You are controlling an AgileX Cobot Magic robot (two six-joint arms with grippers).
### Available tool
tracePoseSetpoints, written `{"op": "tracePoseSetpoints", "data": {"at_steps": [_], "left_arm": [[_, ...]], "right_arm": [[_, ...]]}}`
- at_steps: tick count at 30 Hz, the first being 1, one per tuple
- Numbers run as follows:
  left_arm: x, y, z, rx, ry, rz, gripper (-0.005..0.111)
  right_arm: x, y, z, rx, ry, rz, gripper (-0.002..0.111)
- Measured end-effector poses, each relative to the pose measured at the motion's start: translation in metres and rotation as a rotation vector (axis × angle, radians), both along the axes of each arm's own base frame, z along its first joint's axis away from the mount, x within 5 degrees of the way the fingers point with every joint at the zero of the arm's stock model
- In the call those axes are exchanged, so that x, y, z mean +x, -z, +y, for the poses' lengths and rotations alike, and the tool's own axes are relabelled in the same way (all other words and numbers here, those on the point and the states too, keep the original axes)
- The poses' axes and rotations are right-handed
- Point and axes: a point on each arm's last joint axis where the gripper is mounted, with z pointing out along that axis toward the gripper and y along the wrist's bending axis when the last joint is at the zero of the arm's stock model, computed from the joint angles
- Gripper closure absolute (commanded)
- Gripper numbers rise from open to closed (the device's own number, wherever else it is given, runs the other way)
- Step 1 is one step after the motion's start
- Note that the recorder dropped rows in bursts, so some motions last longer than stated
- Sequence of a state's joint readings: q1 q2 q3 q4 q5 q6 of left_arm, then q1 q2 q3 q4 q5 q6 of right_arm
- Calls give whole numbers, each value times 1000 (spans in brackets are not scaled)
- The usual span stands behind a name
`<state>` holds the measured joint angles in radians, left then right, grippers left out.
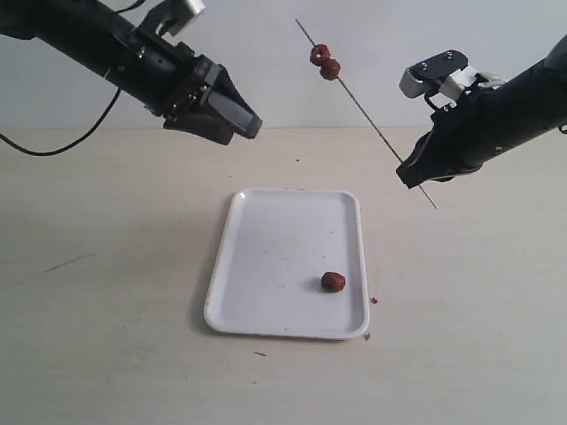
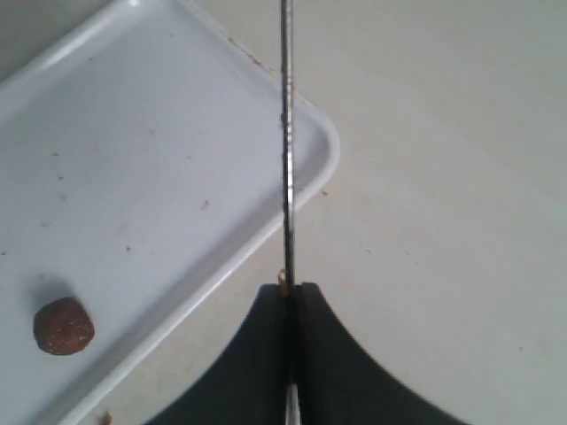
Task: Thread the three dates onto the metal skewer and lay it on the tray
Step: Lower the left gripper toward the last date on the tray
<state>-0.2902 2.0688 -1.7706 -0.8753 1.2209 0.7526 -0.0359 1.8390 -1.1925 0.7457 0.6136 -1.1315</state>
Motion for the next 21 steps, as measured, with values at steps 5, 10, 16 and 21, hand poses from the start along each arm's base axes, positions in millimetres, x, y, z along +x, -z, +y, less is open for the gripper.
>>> {"op": "tracePoseSetpoints", "data": {"at_steps": [5,10,16,21], "left_arm": [[-13,10,-26,151,115,-106,40],[-29,20,-59,351,233,-269,40],[-52,41,-107,468,351,-400,40],[-68,72,-139,502,434,-429,40]], "right_arm": [[-1,2,-13,-20,86,38,108],[-3,-4,-35,-11,161,45,108],[-6,-4,-48,3,197,63,108],[-7,-4,-47,8,191,74,108]]}}
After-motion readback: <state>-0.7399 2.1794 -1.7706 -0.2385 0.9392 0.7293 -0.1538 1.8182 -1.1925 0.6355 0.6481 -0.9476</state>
